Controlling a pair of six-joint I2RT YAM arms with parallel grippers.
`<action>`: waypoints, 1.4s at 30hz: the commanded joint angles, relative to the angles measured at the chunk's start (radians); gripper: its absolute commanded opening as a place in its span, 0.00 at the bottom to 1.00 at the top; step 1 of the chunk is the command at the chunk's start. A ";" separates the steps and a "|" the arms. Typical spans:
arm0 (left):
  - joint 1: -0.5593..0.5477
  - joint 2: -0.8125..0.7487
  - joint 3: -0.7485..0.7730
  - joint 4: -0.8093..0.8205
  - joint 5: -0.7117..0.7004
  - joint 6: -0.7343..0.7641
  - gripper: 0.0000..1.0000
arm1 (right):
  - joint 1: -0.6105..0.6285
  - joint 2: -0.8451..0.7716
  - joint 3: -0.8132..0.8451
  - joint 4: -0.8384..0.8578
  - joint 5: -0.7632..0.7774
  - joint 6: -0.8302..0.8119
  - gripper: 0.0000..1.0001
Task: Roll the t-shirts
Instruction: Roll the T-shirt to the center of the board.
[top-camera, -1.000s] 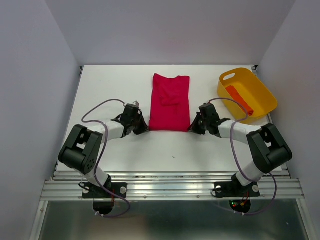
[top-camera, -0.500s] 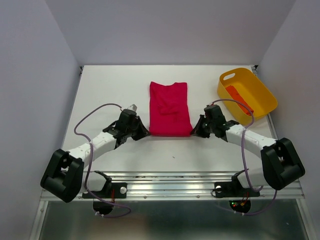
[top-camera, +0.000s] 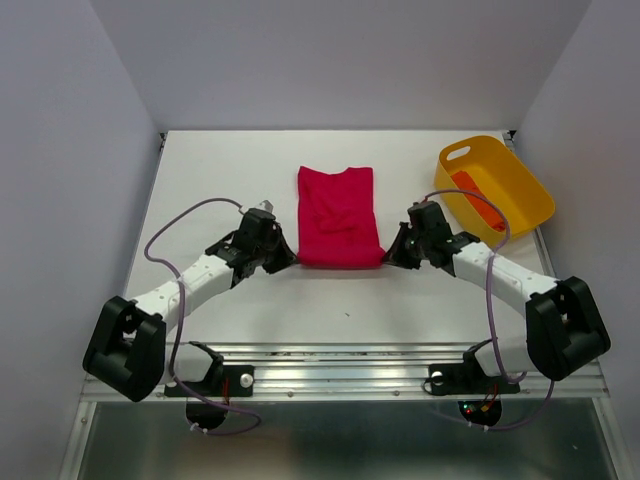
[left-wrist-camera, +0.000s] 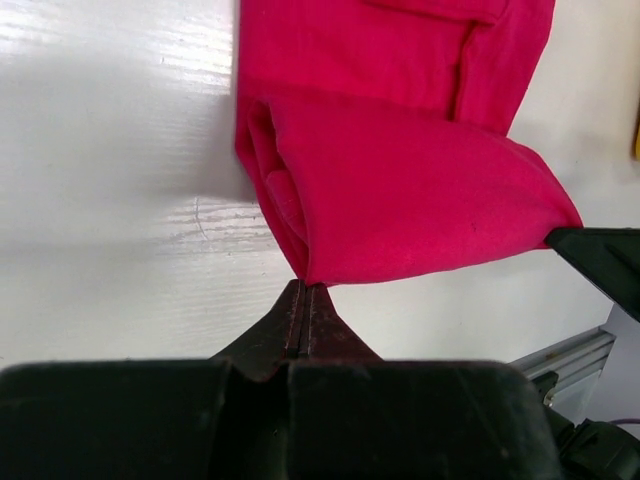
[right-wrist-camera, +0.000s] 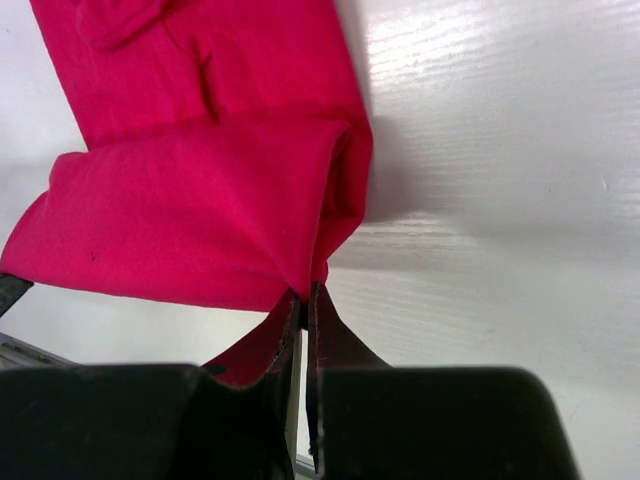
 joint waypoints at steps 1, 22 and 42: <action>0.007 0.021 0.067 -0.046 -0.056 0.029 0.00 | -0.007 0.004 0.077 -0.031 0.074 -0.036 0.01; 0.087 0.287 0.334 -0.095 -0.054 0.152 0.00 | -0.007 0.241 0.320 -0.031 0.121 -0.099 0.04; 0.152 0.514 0.616 -0.150 -0.092 0.244 0.50 | -0.043 0.383 0.489 -0.025 0.216 -0.113 0.56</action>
